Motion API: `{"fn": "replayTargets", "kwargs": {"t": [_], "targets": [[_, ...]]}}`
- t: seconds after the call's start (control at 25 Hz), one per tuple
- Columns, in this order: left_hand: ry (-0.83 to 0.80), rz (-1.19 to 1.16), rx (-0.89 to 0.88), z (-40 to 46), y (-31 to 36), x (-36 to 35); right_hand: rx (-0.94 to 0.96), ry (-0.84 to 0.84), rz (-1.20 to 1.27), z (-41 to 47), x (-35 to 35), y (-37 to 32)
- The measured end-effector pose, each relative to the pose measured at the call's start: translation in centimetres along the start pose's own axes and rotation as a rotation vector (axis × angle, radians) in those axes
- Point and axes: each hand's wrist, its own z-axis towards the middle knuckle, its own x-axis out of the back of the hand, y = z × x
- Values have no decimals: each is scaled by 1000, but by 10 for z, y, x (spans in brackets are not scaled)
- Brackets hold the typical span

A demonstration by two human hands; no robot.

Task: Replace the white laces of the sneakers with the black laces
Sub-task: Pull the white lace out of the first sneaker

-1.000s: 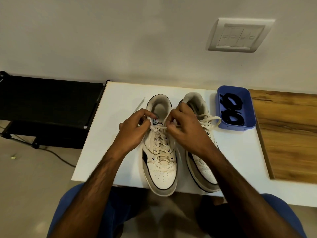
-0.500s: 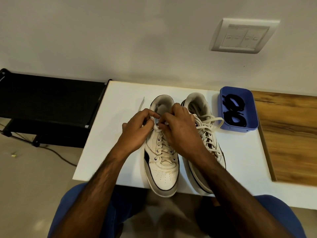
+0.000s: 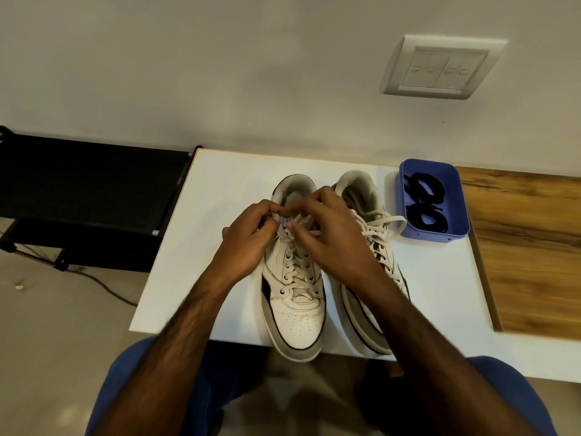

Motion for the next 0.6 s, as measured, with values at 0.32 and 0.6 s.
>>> {"fn": "replayTargets", "kwargs": {"t": [0.32, 0.6], "targets": [[4, 30, 18, -2, 4, 0, -46, -86, -345, 0, -11, 1], [6, 6, 22, -1, 5, 1, -275, 75, 936, 2, 23, 0]]}}
